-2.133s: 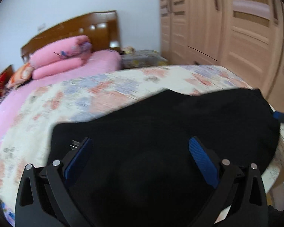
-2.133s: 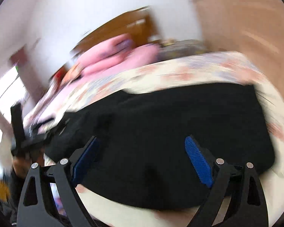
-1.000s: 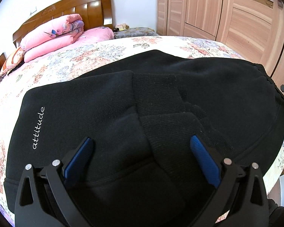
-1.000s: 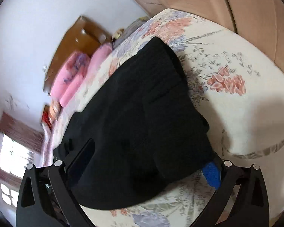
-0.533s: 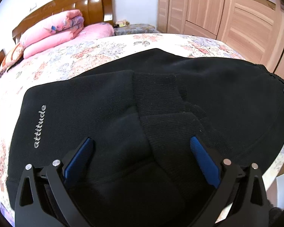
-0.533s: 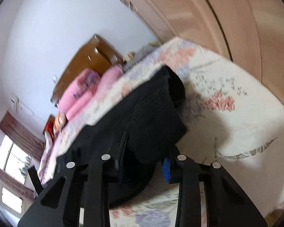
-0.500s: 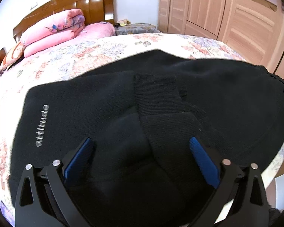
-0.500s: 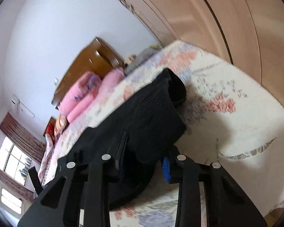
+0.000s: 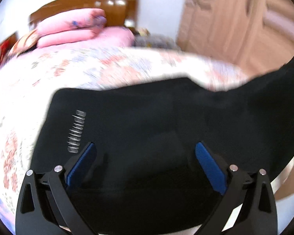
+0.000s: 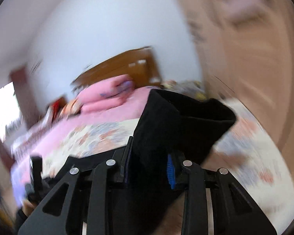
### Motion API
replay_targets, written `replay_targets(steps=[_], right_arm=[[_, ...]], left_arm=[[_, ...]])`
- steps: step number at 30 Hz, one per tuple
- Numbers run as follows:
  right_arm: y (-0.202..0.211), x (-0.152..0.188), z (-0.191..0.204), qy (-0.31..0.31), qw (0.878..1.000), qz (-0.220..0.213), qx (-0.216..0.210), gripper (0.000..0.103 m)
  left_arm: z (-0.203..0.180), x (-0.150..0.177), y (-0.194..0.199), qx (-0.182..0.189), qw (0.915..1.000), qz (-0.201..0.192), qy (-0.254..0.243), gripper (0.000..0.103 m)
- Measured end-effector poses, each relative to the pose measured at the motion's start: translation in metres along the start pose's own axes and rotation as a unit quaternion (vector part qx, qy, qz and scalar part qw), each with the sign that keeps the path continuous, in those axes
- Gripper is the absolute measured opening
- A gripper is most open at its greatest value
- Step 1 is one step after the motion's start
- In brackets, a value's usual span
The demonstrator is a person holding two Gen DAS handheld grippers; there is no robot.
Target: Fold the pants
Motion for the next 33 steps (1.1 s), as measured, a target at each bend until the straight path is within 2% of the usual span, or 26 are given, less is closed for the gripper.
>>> replay_targets(steps=[3, 5, 7, 8, 9, 10, 11, 13, 15, 16, 18, 19, 22, 24, 25, 26, 27, 29, 30, 31, 32, 33], right_arm=[[-0.027, -0.002, 0.085, 0.119, 0.993, 0.011, -0.003, 0.031], [-0.053, 0.019, 0.145, 0.21, 0.977, 0.022, 0.003, 0.031], [-0.083, 0.062, 0.201, 0.3, 0.952, 0.054, -0.002, 0.031], [-0.094, 0.081, 0.216, 0.331, 0.941, 0.07, -0.003, 0.031], [-0.112, 0.117, 0.235, 0.383, 0.919, 0.091, 0.003, 0.031], [-0.118, 0.135, 0.244, 0.406, 0.908, 0.103, 0.008, 0.031], [-0.129, 0.161, 0.25, 0.44, 0.891, 0.106, 0.021, 0.031], [-0.126, 0.181, 0.257, 0.508, 0.857, 0.043, 0.076, 0.031], [-0.12, 0.178, 0.256, 0.505, 0.859, 0.026, 0.078, 0.031], [-0.119, 0.177, 0.255, 0.508, 0.857, 0.018, 0.083, 0.031], [-0.113, 0.182, 0.256, 0.528, 0.843, -0.005, 0.1, 0.031], [-0.11, 0.184, 0.256, 0.53, 0.841, -0.01, 0.102, 0.031], [-0.092, 0.182, 0.252, 0.521, 0.847, -0.031, 0.104, 0.03], [-0.088, 0.182, 0.253, 0.525, 0.844, -0.039, 0.106, 0.03], [-0.084, 0.183, 0.252, 0.525, 0.844, -0.04, 0.103, 0.03], [-0.083, 0.183, 0.253, 0.523, 0.846, -0.038, 0.098, 0.03], [-0.082, 0.185, 0.253, 0.523, 0.848, -0.03, 0.086, 0.031], [-0.084, 0.19, 0.252, 0.536, 0.843, 0.004, 0.058, 0.038], [-0.081, 0.189, 0.255, 0.533, 0.845, 0.013, 0.047, 0.054], [-0.07, 0.185, 0.252, 0.52, 0.853, 0.017, 0.027, 0.078], [-0.063, 0.181, 0.248, 0.509, 0.861, 0.015, 0.014, 0.085], [-0.052, 0.174, 0.24, 0.486, 0.874, 0.018, -0.008, 0.085]], left_arm=[[0.047, -0.008, 0.031, -0.009, 0.9979, -0.035, 0.055, 0.101], [0.081, -0.006, 0.047, -0.014, 0.995, -0.045, 0.088, 0.101], [0.112, 0.002, 0.058, -0.007, 0.991, -0.047, 0.125, 0.101], [0.121, 0.006, 0.059, 0.004, 0.9897, -0.043, 0.136, 0.101], [0.13, 0.012, 0.06, 0.025, 0.9882, -0.037, 0.146, 0.101], [0.132, 0.016, 0.061, 0.041, 0.9872, -0.034, 0.15, 0.101], [0.134, 0.019, 0.061, 0.06, 0.986, -0.031, 0.153, 0.101], [0.132, 0.024, 0.057, 0.094, 0.9835, -0.021, 0.153, 0.101], [0.127, 0.025, 0.054, 0.138, 0.9779, -0.012, 0.156, 0.101], [0.121, 0.02, 0.046, 0.18, 0.97, 0.002, 0.163, 0.101], [0.105, 0.016, 0.032, 0.239, 0.9566, 0.041, 0.161, 0.101], [0.091, 0.014, 0.021, 0.256, 0.9526, 0.074, 0.147, 0.101], [0.067, -0.003, -0.003, 0.239, 0.9572, 0.121, 0.109, 0.101], [0.05, -0.014, -0.009, 0.282, 0.9445, 0.143, 0.089, 0.101], [0.04, -0.023, -0.014, 0.313, 0.9331, 0.157, 0.082, 0.101], [0.033, -0.029, -0.02, 0.313, 0.9321, 0.166, 0.076, 0.101], [0.024, -0.035, -0.028, 0.297, 0.9359, 0.179, 0.061, 0.101], [0.015, -0.04, -0.042, 0.291, 0.9337, 0.202, 0.05, 0.101], [0.014, -0.041, -0.047, 0.288, 0.9334, 0.207, 0.055, 0.101], [0.013, -0.038, -0.054, 0.286, 0.9322, 0.212, 0.064, 0.101], [0.013, -0.036, -0.058, 0.294, 0.9292, 0.213, 0.068, 0.101], [0.014, -0.032, -0.058, 0.307, 0.9251, 0.212, 0.072, 0.101]])
Point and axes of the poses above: each gripper's, at about its wrist camera, not at the fingertips, and y roughly against the way its jaws point, z to its left, x to its underside, the point moved 5 cm from there along -y, roughly the way its jaws point, and after that the axes turned 6 degrees about z, right-handed, at the moved point
